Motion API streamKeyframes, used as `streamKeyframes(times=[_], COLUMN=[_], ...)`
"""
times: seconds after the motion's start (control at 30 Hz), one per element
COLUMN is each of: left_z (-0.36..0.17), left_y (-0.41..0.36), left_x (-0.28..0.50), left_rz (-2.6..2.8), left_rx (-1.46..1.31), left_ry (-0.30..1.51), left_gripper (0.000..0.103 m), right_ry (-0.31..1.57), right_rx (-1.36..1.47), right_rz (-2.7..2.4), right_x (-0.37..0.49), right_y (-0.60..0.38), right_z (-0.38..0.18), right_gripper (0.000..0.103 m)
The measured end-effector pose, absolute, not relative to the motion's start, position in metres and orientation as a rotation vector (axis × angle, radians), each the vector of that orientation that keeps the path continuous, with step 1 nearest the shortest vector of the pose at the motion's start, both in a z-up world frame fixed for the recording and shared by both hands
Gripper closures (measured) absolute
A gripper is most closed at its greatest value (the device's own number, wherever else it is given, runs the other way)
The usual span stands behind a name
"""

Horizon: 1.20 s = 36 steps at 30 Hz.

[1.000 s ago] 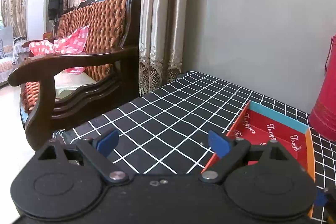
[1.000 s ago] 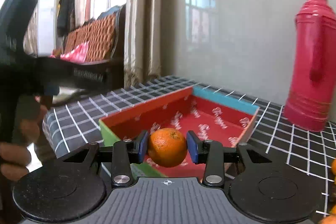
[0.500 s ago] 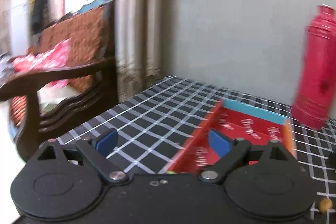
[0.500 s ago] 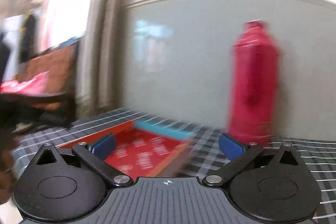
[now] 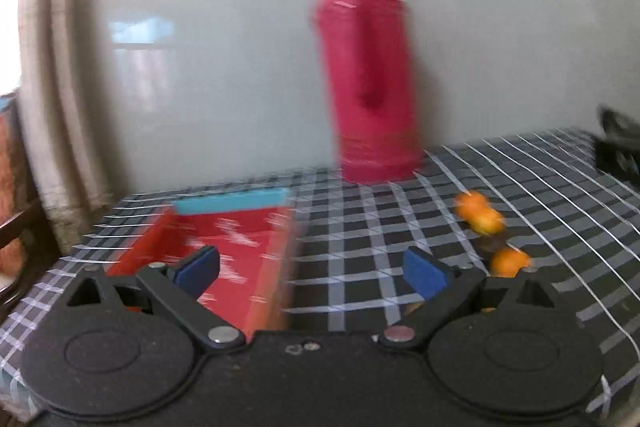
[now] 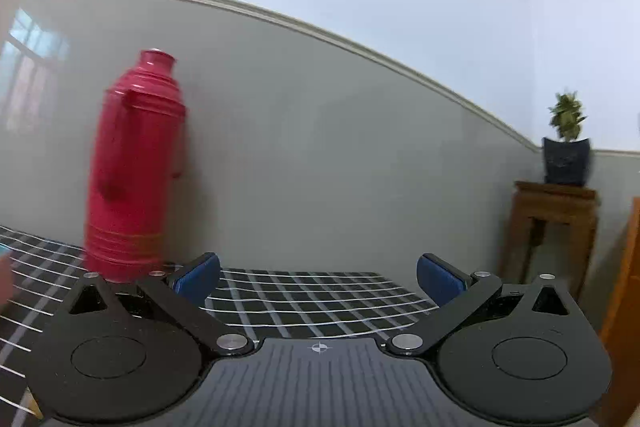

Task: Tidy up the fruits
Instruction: 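Move the left tool back to the row and grasp the small tan fruit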

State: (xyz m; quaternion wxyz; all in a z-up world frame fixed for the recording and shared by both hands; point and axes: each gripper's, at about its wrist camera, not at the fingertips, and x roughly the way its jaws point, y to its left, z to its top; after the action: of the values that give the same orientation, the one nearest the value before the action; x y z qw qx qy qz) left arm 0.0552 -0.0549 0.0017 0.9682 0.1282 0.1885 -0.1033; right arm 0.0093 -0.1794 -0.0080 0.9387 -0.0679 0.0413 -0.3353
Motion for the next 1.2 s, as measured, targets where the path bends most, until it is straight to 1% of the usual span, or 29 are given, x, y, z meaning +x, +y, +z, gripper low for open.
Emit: streamKeyframes(times=[0.07,0.23,0.3,0.33,0.4,0.53,0.57,0.7,0.77,0.8,0.83,1.0,1.2], left_z=[-0.007,-0.025,-0.031,-0.033,-0.038,-0.045,-0.047,-0.054,-0.054,-0.055,-0.055,-0.053,-0.040], left_y=[-0.068,-0.085,-0.088,-0.085,-0.086,-0.093,-0.095,-0.098,-0.098,-0.098,-0.099,-0.096,-0.089], left_x=[0.054,0.060,0.064,0.063,0.066,0.070,0.071,0.073,0.071,0.071,0.071,0.074,0.069], left_rz=[-0.250,-0.260,-0.266,-0.272,-0.281,-0.308,-0.314,-0.342,-0.356,-0.351,-0.340,-0.343,-0.267], left_rx=[0.290,0.343,0.348,0.346,0.349,0.347,0.350,0.350,0.343,0.343,0.349,0.325,0.318], left_ry=[0.398,0.426,0.446,0.459,0.480,0.498,0.504,0.526,0.524,0.520,0.519,0.532,0.450], left_gripper=[0.025,0.031,0.039,0.041,0.048,0.050,0.053,0.072,0.078,0.086,0.088,0.088,0.088], right_ry=[0.095,0.097,0.094,0.093,0.091,0.095,0.096,0.098,0.098,0.097,0.097,0.110,0.116], right_rx=[-0.136,-0.112,-0.094,-0.087,-0.072,-0.057,-0.057,-0.054,-0.057,-0.060,-0.061,-0.061,-0.068], right_rz=[-0.679,-0.664,-0.659,-0.657,-0.646,-0.619,-0.613,-0.588,-0.583,-0.582,-0.581,-0.563,-0.555], right_x=[0.004,-0.009,-0.015,-0.018,-0.025,-0.024,-0.024,-0.023,-0.021,-0.021,-0.020,-0.016,-0.014], right_y=[-0.188,-0.200,-0.207,-0.210,-0.213,-0.215,-0.214,-0.211,-0.209,-0.209,-0.208,-0.208,-0.206], right_z=[-0.009,-0.007,-0.005,-0.004,-0.002,0.002,0.002,0.004,0.004,0.004,0.004,0.004,0.002], right_gripper=[0.000,0.000,0.000,0.000,0.000,0.000,0.000,0.000,0.000,0.000,0.000,0.000,0.000])
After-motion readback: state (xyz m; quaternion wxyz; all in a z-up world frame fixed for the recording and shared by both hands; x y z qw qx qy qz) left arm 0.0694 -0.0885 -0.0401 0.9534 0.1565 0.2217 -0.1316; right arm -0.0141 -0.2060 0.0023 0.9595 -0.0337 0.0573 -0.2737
